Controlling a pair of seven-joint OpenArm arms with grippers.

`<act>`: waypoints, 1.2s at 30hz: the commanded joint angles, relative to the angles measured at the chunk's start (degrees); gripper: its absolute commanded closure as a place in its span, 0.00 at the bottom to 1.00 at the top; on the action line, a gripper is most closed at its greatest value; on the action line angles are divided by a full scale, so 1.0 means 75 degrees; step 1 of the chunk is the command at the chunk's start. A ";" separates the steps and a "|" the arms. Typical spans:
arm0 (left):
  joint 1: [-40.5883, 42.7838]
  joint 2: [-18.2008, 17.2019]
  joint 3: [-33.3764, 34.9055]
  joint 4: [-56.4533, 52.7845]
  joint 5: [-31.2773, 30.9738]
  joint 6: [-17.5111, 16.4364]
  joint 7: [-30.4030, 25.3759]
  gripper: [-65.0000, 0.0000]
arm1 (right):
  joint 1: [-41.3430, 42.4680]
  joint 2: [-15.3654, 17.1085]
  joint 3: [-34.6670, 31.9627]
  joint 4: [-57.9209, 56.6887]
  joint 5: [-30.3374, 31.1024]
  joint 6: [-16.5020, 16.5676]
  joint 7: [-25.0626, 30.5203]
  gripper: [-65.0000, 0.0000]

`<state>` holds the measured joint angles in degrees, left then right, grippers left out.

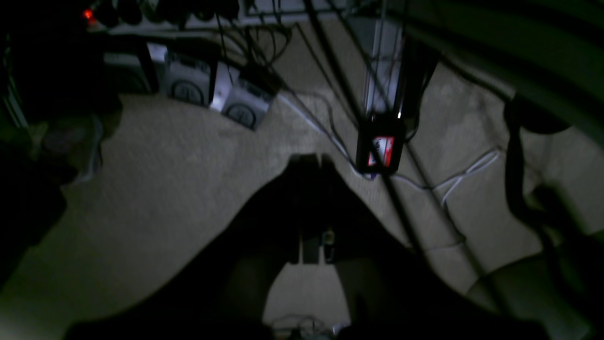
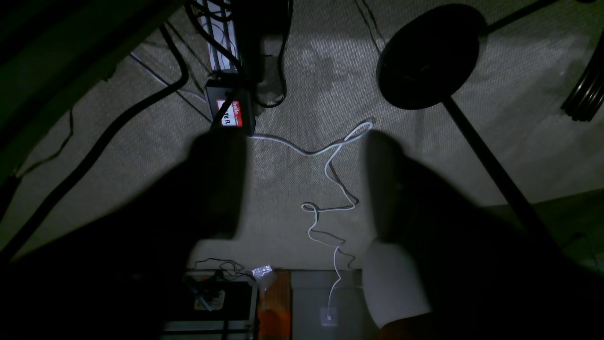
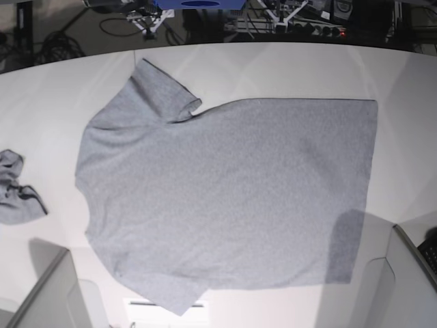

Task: Fold the T-shirt properly

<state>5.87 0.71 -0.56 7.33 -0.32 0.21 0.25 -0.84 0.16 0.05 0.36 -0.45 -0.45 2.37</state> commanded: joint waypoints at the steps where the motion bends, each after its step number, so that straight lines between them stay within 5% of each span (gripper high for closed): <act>1: 0.0020 -0.0077 0.0010 0.0013 -0.0010 0.0025 -0.0028 0.99 | -0.0023 0.0043 -0.0013 0.0028 -0.0005 -0.0005 0.0018 0.31; 5: 0.0020 -0.0089 0.0010 0.0001 -0.0010 0.0025 -0.0028 0.99 | -0.0269 0.0043 -0.0025 0.0333 -0.0016 0.0007 -0.0006 0.48; 9: -0.0003 -0.0077 -0.0002 0.0013 -0.0010 0.0025 -0.0039 0.99 | -0.0491 0.0043 -0.0025 0.0591 -0.0016 0.0007 -0.0006 1.00; 15: 0.0020 -0.0065 -0.0002 0.0013 -0.0022 0.0025 -0.0039 0.94 | -0.0574 0.0136 -0.0013 0.0602 -0.0016 0.0007 0.0006 1.00; 18: 0.0020 -0.0065 -0.0002 0.0013 -0.0022 0.0025 -0.0039 0.71 | -0.0585 0.0136 -0.0013 0.0602 -0.0016 0.0007 0.0018 1.00; 23: 0.0032 -0.0101 0.0010 0.0013 -0.0010 0.0025 -0.0039 0.20 | -0.0585 0.0148 -0.0001 0.0602 -0.0016 0.0007 0.0030 1.00; 26: 0.0032 -0.0112 0.0010 0.0013 -0.0010 0.0025 -0.0039 0.08 | -0.0585 0.0148 0.0010 0.0602 0.0007 0.0007 0.0229 1.00; 31: 0.0056 -0.0112 0.0010 0.0013 -0.0010 0.0025 -0.0039 0.18 | -0.0808 0.0148 -0.0013 0.0602 -0.0005 0.0007 0.0827 1.00; 33: 0.0138 -0.0112 0.0010 0.0036 -0.0010 0.0025 -0.0039 0.32 | -0.0867 0.0160 -0.0025 0.0602 -0.0016 0.0007 0.0827 1.00; 36: 0.0255 -0.0112 0.0010 0.0235 -0.0010 0.0025 -0.0039 0.66 | -0.0902 0.0160 -0.0025 0.0602 -0.0016 0.0007 0.0827 1.00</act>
<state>7.42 -0.16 -0.56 8.99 -0.47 0.21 -0.36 -7.55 1.08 0.01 4.78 -0.45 -0.43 8.08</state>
